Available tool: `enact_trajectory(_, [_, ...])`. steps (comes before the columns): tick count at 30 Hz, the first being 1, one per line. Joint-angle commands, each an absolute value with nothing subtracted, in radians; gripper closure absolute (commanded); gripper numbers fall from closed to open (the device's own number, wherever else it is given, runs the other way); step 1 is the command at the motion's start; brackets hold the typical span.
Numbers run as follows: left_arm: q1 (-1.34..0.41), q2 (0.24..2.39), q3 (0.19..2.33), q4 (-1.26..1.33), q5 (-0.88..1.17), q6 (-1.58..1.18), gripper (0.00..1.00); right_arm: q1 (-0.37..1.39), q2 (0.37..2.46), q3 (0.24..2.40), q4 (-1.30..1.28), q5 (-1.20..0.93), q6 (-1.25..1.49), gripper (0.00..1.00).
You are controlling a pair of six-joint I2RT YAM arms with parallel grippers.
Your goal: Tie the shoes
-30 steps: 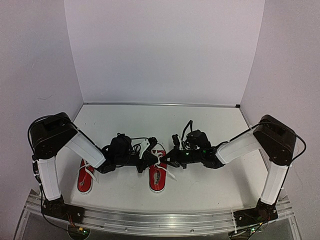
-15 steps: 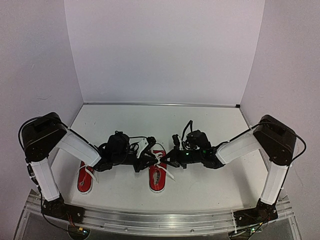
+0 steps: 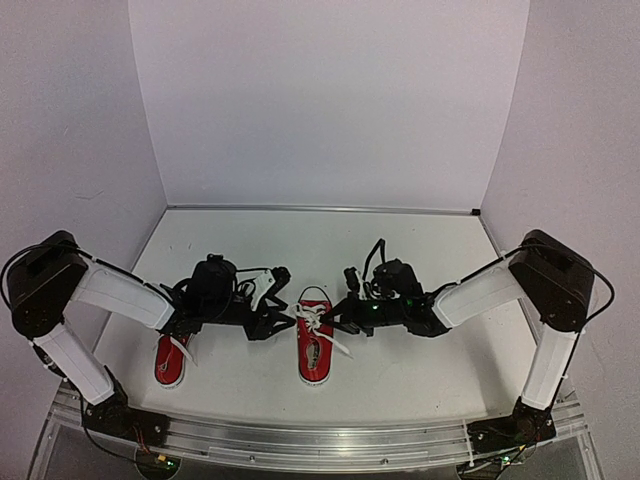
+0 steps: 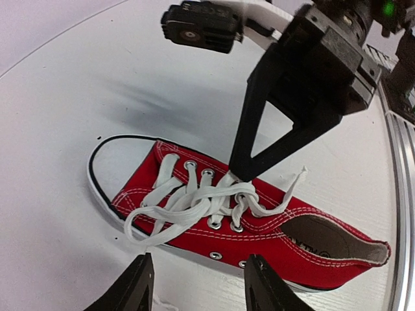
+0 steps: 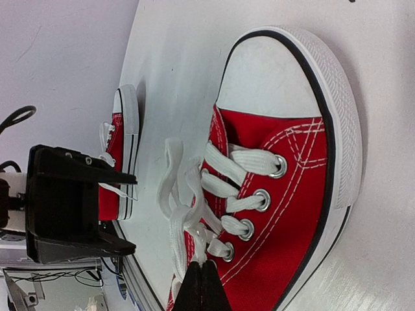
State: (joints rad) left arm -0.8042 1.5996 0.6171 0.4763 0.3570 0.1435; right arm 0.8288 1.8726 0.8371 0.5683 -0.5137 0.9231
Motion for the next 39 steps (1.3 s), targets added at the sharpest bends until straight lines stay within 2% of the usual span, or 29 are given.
enact_trajectory(1, [-0.786, 1.514, 0.630, 0.447, 0.320, 0.066, 0.44, 0.824, 1.819, 0.847, 0.560, -0.511, 0.890, 1.00])
enact_trajectory(4, [-0.751, 1.511, 0.643, 0.449, 0.321, -0.005, 0.36, 0.825, 1.812, 0.847, 0.549, -0.507, 0.883, 1.00])
enact_trajectory(7, [-0.712, 1.543, 0.666, 0.466, 0.374, -0.091, 0.36, 0.825, 1.802, 0.847, 0.534, -0.500, 0.875, 1.00])
enact_trajectory(16, [-0.706, 1.703, 0.743, 0.551, 0.505, -0.234, 0.50, 0.824, 1.786, 0.844, 0.501, -0.486, 0.860, 1.00])
enact_trajectory(25, [-0.706, 1.813, 0.800, 0.630, 0.552, -0.296, 0.52, 0.824, 1.786, 0.842, 0.495, -0.485, 0.857, 1.00])
enact_trajectory(34, [-0.706, 1.897, 0.874, 0.633, 0.619, -0.310, 0.58, 0.825, 1.785, 0.841, 0.493, -0.485, 0.856, 1.00])
enact_trajectory(36, [-0.706, 1.909, 0.885, 0.633, 0.631, -0.312, 0.62, 0.826, 1.787, 0.841, 0.493, -0.485, 0.856, 1.00])
enact_trajectory(39, [-0.706, 1.913, 0.889, 0.641, 0.651, -0.316, 0.73, 0.824, 1.789, 0.843, 0.494, -0.485, 0.856, 1.00])
